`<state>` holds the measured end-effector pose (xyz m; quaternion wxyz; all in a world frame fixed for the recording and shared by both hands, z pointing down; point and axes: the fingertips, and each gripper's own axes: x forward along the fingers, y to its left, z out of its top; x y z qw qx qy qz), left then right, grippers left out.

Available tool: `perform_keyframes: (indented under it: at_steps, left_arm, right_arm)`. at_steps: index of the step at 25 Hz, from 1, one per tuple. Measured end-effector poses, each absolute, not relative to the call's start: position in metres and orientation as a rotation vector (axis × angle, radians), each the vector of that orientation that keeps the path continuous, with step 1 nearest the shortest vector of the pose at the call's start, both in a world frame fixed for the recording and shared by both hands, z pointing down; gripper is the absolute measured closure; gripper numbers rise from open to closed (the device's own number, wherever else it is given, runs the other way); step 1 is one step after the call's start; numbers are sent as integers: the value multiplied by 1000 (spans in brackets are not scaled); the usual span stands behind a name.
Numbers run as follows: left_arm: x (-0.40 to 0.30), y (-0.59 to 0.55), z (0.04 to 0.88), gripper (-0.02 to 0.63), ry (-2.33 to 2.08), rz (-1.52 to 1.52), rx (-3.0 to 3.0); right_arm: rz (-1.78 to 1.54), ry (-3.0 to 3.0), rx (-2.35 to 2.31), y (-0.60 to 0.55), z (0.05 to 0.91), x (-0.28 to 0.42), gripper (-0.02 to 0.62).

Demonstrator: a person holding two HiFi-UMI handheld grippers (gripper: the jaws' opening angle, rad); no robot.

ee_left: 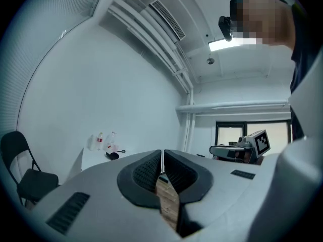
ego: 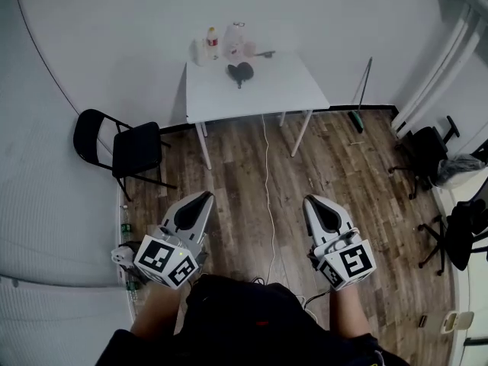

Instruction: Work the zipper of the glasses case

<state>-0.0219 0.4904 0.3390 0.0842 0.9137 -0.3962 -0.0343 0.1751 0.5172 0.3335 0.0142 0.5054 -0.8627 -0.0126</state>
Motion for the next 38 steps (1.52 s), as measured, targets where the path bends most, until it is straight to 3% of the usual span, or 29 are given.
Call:
perform_keyframes:
  at_steps: [11,22,38]
  left_arm:
    - [-6,476,349,569,-1244,-58,2672]
    - [-5,375,366,569,-1149,-55,2700]
    - [-118,175,388,569,-1110,-62,2678]
  right_arm:
    - [63,-2739,1462,492,360,185,575]
    - [97,-2633,1530,403,383,187,575]
    - [23,-2541,1537,186,366,67,575]
